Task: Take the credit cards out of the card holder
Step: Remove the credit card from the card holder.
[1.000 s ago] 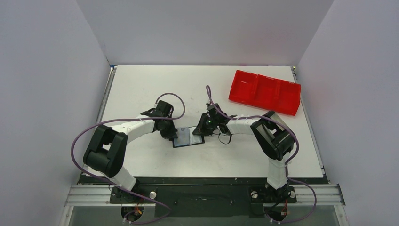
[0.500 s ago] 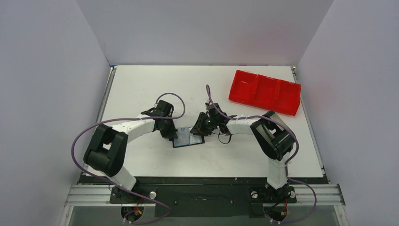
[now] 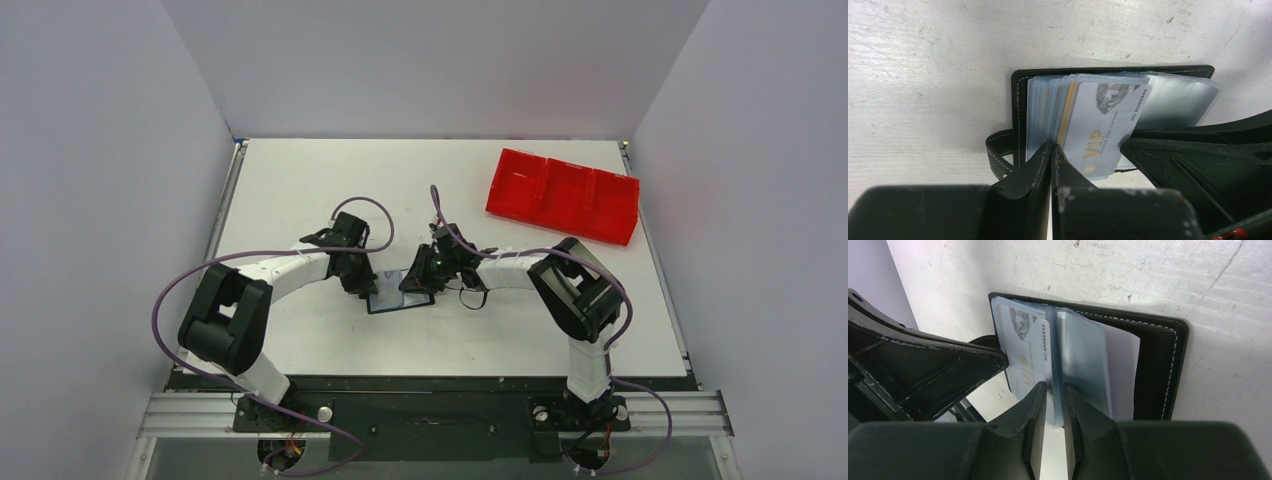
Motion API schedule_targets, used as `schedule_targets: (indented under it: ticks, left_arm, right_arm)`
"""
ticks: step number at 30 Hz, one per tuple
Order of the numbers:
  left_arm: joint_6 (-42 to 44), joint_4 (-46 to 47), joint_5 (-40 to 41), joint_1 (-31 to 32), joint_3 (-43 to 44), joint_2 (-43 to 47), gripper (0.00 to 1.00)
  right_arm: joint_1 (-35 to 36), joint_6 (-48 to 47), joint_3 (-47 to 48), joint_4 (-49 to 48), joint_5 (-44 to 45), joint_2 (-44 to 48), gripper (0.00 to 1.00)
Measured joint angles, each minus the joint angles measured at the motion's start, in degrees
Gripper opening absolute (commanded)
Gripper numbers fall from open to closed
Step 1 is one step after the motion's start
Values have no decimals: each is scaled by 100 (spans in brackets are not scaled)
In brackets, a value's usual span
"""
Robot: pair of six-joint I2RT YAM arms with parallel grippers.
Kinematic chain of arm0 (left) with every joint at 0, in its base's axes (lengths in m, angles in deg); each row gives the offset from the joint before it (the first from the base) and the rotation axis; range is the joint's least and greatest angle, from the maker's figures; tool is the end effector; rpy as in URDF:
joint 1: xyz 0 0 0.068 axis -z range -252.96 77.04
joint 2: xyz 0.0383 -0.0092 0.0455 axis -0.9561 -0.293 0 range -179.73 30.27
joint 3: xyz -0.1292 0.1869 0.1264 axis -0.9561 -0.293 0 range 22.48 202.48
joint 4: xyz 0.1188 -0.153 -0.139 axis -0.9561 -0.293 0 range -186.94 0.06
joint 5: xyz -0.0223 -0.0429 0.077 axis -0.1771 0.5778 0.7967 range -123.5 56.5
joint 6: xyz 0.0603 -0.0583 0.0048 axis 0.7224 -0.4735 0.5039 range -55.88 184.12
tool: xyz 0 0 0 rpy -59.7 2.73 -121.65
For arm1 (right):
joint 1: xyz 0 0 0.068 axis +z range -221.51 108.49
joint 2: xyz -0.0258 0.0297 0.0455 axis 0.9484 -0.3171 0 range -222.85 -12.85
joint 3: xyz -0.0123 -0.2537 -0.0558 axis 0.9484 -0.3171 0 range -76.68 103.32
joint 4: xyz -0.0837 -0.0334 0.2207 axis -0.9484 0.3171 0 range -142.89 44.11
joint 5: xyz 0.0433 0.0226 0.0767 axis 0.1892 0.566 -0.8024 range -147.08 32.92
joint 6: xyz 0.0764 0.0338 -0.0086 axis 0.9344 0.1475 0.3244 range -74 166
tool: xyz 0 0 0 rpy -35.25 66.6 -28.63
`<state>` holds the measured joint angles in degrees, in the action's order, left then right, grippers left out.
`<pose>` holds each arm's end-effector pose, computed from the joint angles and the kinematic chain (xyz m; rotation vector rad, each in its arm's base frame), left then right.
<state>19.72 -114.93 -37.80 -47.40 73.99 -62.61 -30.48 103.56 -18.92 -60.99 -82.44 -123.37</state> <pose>0.2652 -0.1330 0.1284 -0.4390 2.7812 -0.4243 0.2726 0.2791 0.1107 0.1356 2.6826 1.2393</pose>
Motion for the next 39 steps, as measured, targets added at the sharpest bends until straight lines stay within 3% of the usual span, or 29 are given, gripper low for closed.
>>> schedule_targets:
  ticks: [15,21,39]
  left_arm:
    - [2,-28,-2,2,28,-31,0]
    - [2,-31,-2,2,31,-35,0]
    - [-26,-79,-9,-17,68,-72,0]
  right_arm:
    - [74,24,107,-28,-76,-153,10]
    - [74,39,107,-42,-105,-157,3]
    - [-59,35,20,-157,-173,-149,1]
